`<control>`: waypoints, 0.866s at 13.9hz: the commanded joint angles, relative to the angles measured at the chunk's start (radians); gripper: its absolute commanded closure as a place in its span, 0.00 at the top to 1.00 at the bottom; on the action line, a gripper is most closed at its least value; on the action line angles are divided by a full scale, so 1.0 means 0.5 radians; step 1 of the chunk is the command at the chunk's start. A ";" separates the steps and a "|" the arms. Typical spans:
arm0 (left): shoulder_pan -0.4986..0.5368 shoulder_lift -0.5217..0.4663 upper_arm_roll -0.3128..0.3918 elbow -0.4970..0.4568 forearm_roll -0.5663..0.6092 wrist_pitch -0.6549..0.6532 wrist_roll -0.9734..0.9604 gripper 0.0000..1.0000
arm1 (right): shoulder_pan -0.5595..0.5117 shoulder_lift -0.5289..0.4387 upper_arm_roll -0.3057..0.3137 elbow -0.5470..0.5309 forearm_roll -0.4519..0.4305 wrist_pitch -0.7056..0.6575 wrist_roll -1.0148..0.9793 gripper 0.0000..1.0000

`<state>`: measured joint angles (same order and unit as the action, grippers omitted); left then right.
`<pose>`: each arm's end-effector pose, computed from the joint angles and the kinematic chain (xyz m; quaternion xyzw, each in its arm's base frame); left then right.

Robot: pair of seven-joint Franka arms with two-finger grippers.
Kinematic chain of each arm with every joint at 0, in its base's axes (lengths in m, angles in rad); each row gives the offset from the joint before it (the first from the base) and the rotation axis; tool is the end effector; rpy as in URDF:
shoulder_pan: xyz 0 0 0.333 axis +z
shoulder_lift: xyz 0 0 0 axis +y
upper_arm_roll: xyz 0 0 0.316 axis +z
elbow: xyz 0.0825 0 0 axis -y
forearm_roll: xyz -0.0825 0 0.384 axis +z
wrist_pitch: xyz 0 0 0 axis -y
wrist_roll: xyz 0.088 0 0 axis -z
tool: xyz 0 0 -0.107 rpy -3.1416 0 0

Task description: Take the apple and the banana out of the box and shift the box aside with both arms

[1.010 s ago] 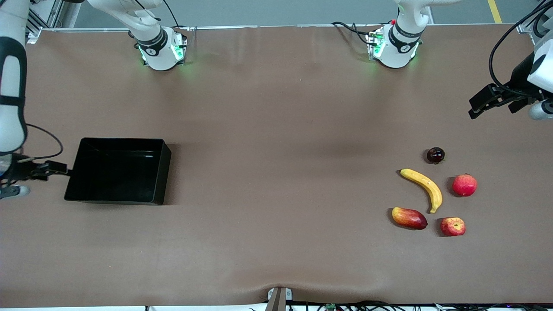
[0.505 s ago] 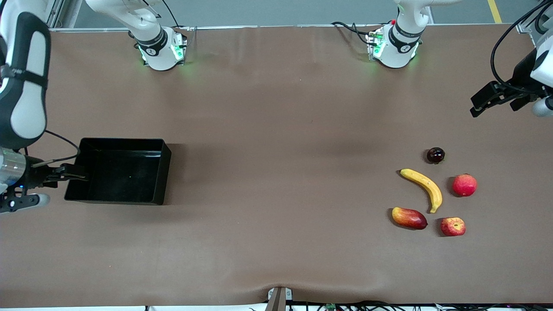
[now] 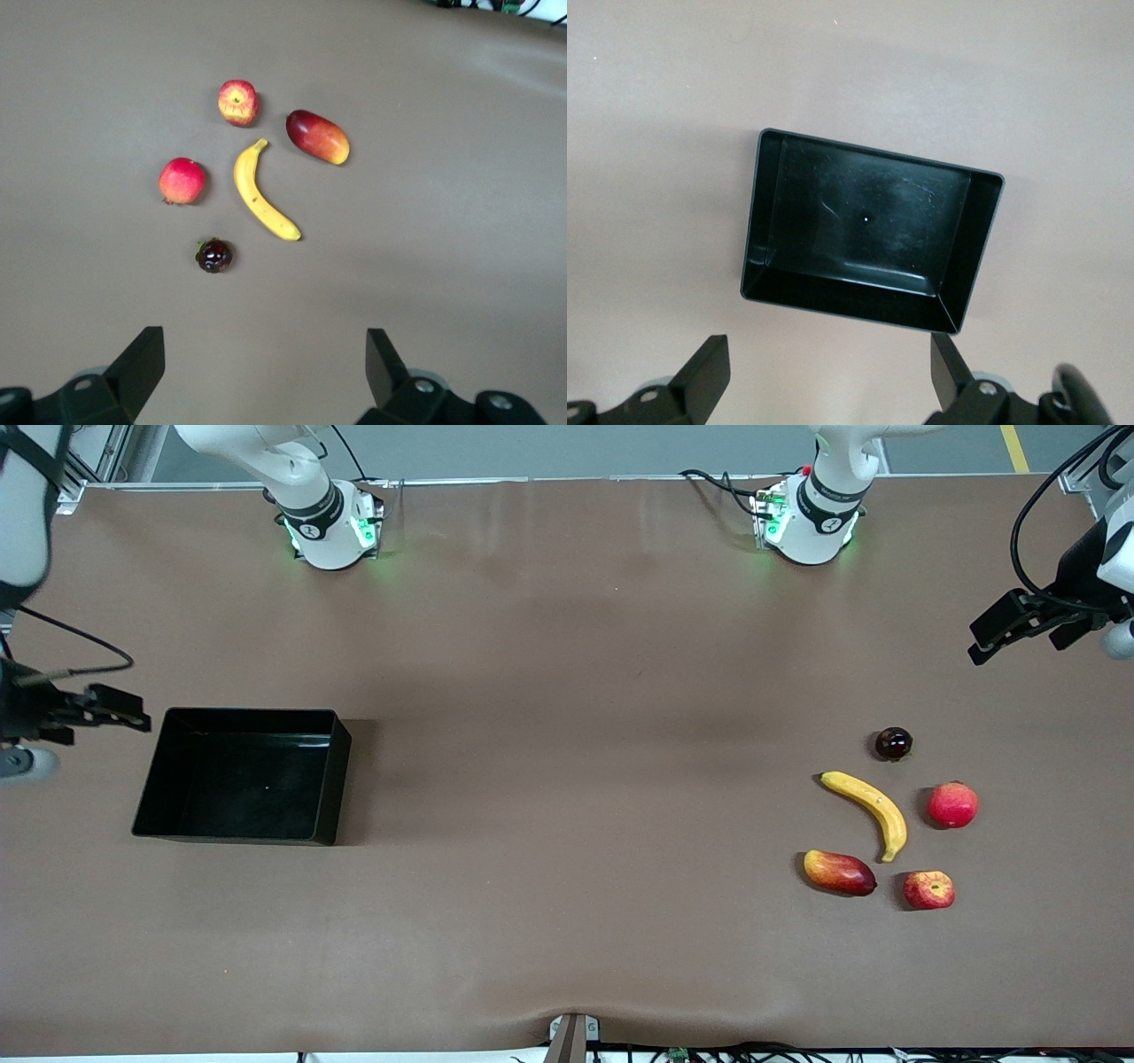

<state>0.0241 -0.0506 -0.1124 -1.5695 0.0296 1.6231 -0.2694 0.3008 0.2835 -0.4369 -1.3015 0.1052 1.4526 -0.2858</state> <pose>0.5424 -0.0467 0.6577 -0.9944 -0.0902 -0.0542 0.0081 0.6201 -0.0324 0.5859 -0.9951 -0.0826 0.0538 0.0042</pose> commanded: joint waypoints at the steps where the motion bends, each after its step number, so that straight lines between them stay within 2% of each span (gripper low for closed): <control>1: -0.011 0.027 -0.030 -0.021 -0.035 0.067 -0.026 1.00 | 0.021 -0.082 -0.001 -0.042 -0.048 -0.012 0.035 1.00; 6: -0.005 0.034 -0.088 -0.039 -0.028 0.037 -0.026 1.00 | 0.024 -0.186 0.012 -0.060 -0.048 -0.067 0.047 1.00; 8: -0.005 0.037 -0.091 -0.036 -0.031 0.021 -0.017 1.00 | 0.052 -0.260 0.027 -0.115 -0.036 -0.101 0.266 1.00; 9: -0.002 0.037 -0.088 -0.030 -0.032 0.015 -0.004 1.00 | 0.052 -0.287 0.115 -0.152 -0.039 -0.110 0.459 1.00; 10: 0.001 0.034 -0.088 -0.024 -0.032 0.015 0.005 1.00 | -0.045 -0.364 0.310 -0.204 -0.054 -0.138 0.637 1.00; 12: 0.007 0.031 -0.070 0.006 -0.025 -0.064 0.005 1.00 | -0.291 -0.572 0.685 -0.400 -0.203 -0.132 0.792 1.00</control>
<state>0.0215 -0.0199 -0.1545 -1.5781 0.0295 1.6312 -0.2743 0.2553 0.1324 -0.2540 -1.3693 0.0698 1.3736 0.0324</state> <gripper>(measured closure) 0.000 0.000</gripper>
